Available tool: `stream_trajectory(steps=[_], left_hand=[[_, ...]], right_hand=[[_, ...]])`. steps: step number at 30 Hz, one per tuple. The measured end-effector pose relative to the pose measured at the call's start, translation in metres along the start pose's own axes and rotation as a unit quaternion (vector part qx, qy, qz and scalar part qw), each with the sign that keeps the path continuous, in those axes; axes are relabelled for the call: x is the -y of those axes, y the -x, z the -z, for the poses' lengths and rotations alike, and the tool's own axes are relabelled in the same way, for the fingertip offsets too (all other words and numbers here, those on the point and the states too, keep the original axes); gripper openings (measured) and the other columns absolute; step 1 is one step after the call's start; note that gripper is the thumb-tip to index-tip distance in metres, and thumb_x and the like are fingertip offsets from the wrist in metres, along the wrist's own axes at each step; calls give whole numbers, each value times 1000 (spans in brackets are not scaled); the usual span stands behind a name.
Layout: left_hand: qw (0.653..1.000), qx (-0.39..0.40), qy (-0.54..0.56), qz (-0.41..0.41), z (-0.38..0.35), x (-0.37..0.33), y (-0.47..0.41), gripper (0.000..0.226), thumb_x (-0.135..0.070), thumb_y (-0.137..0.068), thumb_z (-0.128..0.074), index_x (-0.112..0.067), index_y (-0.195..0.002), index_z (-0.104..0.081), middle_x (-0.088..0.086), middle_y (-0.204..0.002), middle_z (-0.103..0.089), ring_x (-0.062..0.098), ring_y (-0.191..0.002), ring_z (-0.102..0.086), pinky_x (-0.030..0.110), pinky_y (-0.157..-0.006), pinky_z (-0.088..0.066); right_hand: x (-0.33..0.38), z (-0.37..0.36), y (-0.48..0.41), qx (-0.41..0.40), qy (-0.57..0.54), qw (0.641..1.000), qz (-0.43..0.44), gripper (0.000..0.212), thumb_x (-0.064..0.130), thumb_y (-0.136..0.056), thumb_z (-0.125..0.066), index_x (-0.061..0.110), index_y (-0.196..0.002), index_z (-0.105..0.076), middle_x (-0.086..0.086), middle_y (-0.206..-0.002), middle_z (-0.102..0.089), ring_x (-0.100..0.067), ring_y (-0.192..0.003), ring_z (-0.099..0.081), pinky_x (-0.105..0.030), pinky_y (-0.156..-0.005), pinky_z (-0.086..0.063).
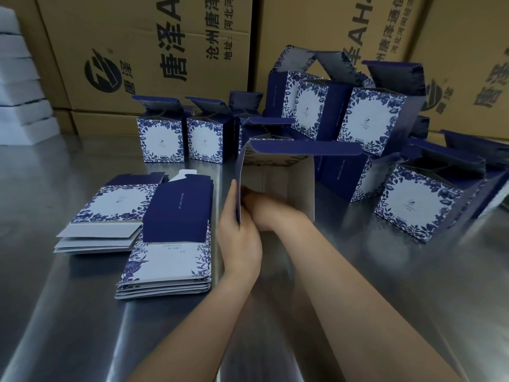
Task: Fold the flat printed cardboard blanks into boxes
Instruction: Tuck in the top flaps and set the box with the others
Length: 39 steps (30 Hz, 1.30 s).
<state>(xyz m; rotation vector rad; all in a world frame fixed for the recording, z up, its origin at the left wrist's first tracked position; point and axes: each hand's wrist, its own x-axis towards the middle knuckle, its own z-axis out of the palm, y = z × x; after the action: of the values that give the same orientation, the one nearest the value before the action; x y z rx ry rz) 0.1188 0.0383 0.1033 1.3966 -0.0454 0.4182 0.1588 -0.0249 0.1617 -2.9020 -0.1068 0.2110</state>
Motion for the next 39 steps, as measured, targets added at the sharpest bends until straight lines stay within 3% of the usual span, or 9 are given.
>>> stream_trajectory(steps=[4,8,12,15,20,25,29,35,39], left_hand=[[999,0,-34,-21,0,-3,2,50,-4,-99,-39,-23,-144,-50,0,-138,-60,16,-128,-53,36,-107,-42],[999,4,-44,-27,2,-7,3,51,-10,-101,-44,-31,-147,-43,-8,-143,-55,11,-132,-48,31,-109,-38],[999,10,-43,-28,2,-7,4,54,-4,-99,-42,-27,-147,-45,-5,-143,-55,12,-132,-48,34,-110,-39],[999,3,-45,-20,0,-6,5,52,2,-94,-38,-15,-141,-52,10,-134,-61,26,-126,-54,44,-106,-42],[998,13,-49,-34,2,-5,3,56,2,-94,-38,-20,-144,-49,4,-137,-59,21,-128,-53,42,-108,-42],[998,7,-37,-44,1,-4,4,51,-1,-97,-41,-20,-143,-51,-6,-139,-57,2,-126,-49,8,-102,-37],[999,5,-34,-27,-1,-3,4,48,0,-95,-42,-16,-136,-58,4,-129,-65,18,-121,-58,32,-100,-43],[999,7,-38,-30,1,-4,3,52,-2,-96,-39,-22,-141,-53,1,-134,-62,16,-124,-55,31,-103,-43],[999,9,-28,-34,2,-4,3,54,-1,-97,-39,-24,-144,-50,-5,-139,-59,8,-127,-51,19,-104,-39]], right_hand=[[-4,-2,2,-65,-32,997,15,21,24,-103,-44,11,-114,-57,-11,-115,-62,-24,-97,-57,-25,-72,-35],[-8,-6,4,-185,-64,979,-60,26,26,-102,-43,19,-80,-54,-4,-88,-53,-21,-84,-54,-28,-69,-38],[-12,-8,5,-148,-15,985,-87,27,26,-103,-40,11,-105,-62,-13,-112,-63,-27,-105,-59,-33,-89,-45],[-13,-8,4,-112,32,990,-76,32,27,-103,-36,10,-113,-61,-14,-120,-63,-30,-113,-55,-36,-106,-35],[-15,-7,0,-164,-48,980,-98,25,23,-99,-44,10,-104,-65,-14,-112,-66,-29,-104,-62,-34,-87,-46],[-11,-6,-8,-183,-78,979,-52,24,28,-98,-52,11,-109,-64,-13,-121,-61,-30,-105,-60,-28,-76,-37],[-8,-2,-19,-99,-37,994,-33,27,26,-99,-44,11,-113,-61,-20,-134,-44,-34,-111,-54,-30,-86,-40],[-13,-4,-16,-175,-92,979,-44,17,25,-96,-55,14,-102,-66,-11,-122,-62,-28,-106,-60,-24,-75,-35],[-12,-6,-15,-184,-85,978,-55,16,26,-96,-53,15,-93,-65,-12,-122,-60,-29,-106,-59,-26,-76,-37]])
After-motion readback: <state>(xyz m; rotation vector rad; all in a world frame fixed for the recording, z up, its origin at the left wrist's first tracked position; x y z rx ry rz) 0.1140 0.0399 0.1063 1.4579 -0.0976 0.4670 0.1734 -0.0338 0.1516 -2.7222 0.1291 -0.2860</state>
